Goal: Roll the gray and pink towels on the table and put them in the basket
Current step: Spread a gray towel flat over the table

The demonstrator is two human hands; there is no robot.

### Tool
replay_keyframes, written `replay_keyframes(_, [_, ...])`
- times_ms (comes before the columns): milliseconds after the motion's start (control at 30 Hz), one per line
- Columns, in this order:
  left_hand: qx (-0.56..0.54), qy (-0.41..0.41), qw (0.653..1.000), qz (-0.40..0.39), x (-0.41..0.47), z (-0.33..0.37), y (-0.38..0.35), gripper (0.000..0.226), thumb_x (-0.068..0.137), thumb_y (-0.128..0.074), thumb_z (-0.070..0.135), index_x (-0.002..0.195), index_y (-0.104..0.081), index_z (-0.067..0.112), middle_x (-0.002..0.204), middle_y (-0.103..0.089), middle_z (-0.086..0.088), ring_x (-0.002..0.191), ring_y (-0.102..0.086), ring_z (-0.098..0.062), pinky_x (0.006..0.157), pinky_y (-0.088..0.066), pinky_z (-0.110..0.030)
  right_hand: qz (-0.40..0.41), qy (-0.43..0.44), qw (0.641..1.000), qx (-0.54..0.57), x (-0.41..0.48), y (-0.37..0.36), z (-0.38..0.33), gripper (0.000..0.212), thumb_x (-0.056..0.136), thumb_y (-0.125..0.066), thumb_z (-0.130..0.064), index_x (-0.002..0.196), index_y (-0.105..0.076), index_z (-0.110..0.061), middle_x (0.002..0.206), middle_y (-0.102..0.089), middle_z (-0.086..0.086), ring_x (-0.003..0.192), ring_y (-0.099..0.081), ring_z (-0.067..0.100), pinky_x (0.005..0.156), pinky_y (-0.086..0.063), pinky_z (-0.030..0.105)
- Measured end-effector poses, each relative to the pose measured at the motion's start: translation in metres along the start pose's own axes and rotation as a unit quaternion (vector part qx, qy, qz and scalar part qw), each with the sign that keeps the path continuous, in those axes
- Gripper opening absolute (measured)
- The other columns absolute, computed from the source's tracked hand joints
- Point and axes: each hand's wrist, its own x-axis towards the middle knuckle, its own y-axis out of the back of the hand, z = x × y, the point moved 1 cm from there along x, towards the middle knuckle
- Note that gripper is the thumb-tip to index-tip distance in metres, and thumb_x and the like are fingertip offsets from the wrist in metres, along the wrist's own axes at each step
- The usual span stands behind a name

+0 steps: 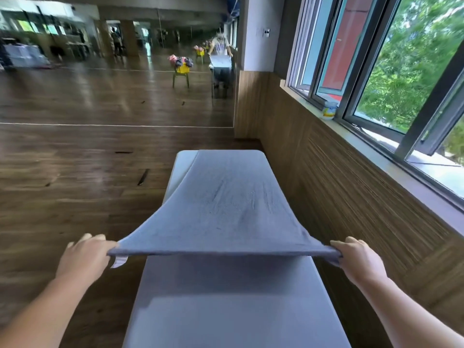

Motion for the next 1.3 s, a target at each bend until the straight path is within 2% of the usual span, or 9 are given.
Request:
replay_keyframes(200, [-0.089, -0.017, 0.995, -0.038, -0.057, -0.026, -0.067, 0.056, 0.076, -0.058, 0.004, 0.112, -0.067, 0.046, 0.081, -0.047, 0.012, 0.081, -0.048, -0.015, 0.059, -0.042, -0.034, 0.008, 0.010, 1.000, -0.013, -0.081, -0.031, 0.011, 0.038, 0.084, -0.072, -0.021, 0.117, -0.070, -0.040, 0.072, -0.044, -0.015, 0.074, -0.044, 0.013, 0.055, -0.047, 0.033])
replay_keyframes(400, [-0.155, 0.007, 0.986, -0.058, -0.149, -0.013, -0.085, 0.029, 0.076, -0.061, -0.001, 0.088, -0.048, 0.023, 0.075, -0.041, 0.005, 0.067, -0.037, -0.021, 0.059, -0.042, -0.041, -0.071, 0.035, 0.997, -0.010, -0.174, -0.067, 0.031, 0.041, 0.084, -0.073, -0.023, 0.122, -0.069, -0.037, 0.076, -0.045, -0.017, 0.075, -0.043, 0.012, 0.058, -0.049, 0.030])
replay_keyframes(567, [-0.084, -0.044, 0.995, -0.042, -0.207, -0.024, -0.138, 0.053, 0.061, -0.067, -0.008, 0.072, -0.029, 0.029, 0.070, -0.041, 0.006, 0.070, -0.038, -0.026, 0.052, -0.039, -0.043, -0.106, 0.070, 0.991, -0.038, -0.222, -0.092, 0.054, 0.040, 0.079, -0.079, -0.035, 0.119, -0.072, -0.034, 0.076, -0.043, -0.017, 0.074, -0.043, 0.012, 0.055, -0.051, 0.027])
replay_keyframes(767, [-0.071, -0.052, 0.995, -0.038, -0.277, -0.020, -0.165, 0.052, 0.041, -0.073, -0.011, 0.068, -0.041, 0.021, 0.074, -0.037, 0.004, 0.070, -0.035, -0.025, 0.052, -0.032, -0.039, -0.125, 0.131, 0.980, -0.088, -0.257, -0.106, 0.085, 0.068, 0.044, -0.097, -0.022, 0.109, -0.077, -0.021, 0.077, -0.049, -0.009, 0.070, -0.051, 0.017, 0.052, -0.056, 0.032])
replay_keyframes(900, [-0.122, -0.048, 0.988, -0.076, -0.301, -0.011, -0.171, 0.050, 0.046, -0.087, 0.006, 0.072, -0.047, 0.025, 0.077, -0.042, 0.006, 0.072, -0.039, -0.023, 0.055, -0.034, -0.036, -0.162, 0.150, 0.973, -0.069, -0.269, -0.107, 0.091, 0.072, 0.051, -0.093, -0.042, 0.118, -0.073, -0.024, 0.083, -0.050, -0.012, 0.077, -0.051, 0.016, 0.060, -0.057, 0.032])
replay_keyframes(967, [-0.142, -0.042, 0.986, -0.077, -0.305, -0.008, -0.172, 0.040, 0.056, -0.086, 0.025, 0.081, -0.055, 0.030, 0.085, -0.050, 0.008, 0.078, -0.045, -0.022, 0.056, -0.039, -0.034, -0.161, 0.154, 0.974, -0.049, -0.267, -0.101, 0.078, 0.073, 0.059, -0.084, -0.058, 0.124, -0.069, -0.028, 0.088, -0.052, -0.014, 0.082, -0.052, 0.015, 0.066, -0.056, 0.030])
replay_keyframes(1067, [-0.187, -0.029, 0.980, -0.068, -0.292, 0.002, -0.155, 0.026, 0.070, -0.074, 0.028, 0.089, -0.058, 0.037, 0.098, -0.054, 0.013, 0.091, -0.050, -0.021, 0.071, -0.049, -0.038, -0.144, 0.168, 0.974, -0.038, -0.242, -0.090, 0.029, 0.070, 0.072, -0.067, -0.069, 0.133, -0.061, -0.034, 0.103, -0.056, -0.017, 0.097, -0.053, 0.012, 0.079, -0.052, 0.027])
replay_keyframes(1200, [-0.236, -0.014, 0.970, -0.056, -0.249, 0.013, -0.107, 0.020, 0.083, -0.064, 0.026, 0.095, -0.056, 0.040, 0.108, -0.049, 0.018, 0.103, -0.042, -0.013, 0.089, -0.044, -0.033, -0.132, 0.222, 0.966, 0.029, -0.194, -0.069, -0.077, 0.067, 0.086, -0.050, -0.071, 0.144, -0.044, -0.036, 0.129, -0.050, -0.015, 0.123, -0.043, 0.010, 0.091, -0.048, 0.027])
replay_keyframes(1300, [-0.288, -0.005, 0.958, -0.008, -0.219, 0.006, -0.071, 0.012, 0.088, -0.063, 0.032, 0.097, -0.061, 0.040, 0.107, -0.050, 0.015, 0.104, -0.039, -0.011, 0.092, -0.039, -0.030, -0.094, 0.266, 0.955, 0.091, -0.170, -0.046, -0.171, 0.062, 0.088, -0.052, -0.067, 0.140, -0.049, -0.033, 0.129, -0.052, -0.011, 0.123, -0.043, 0.013, 0.090, -0.048, 0.030])
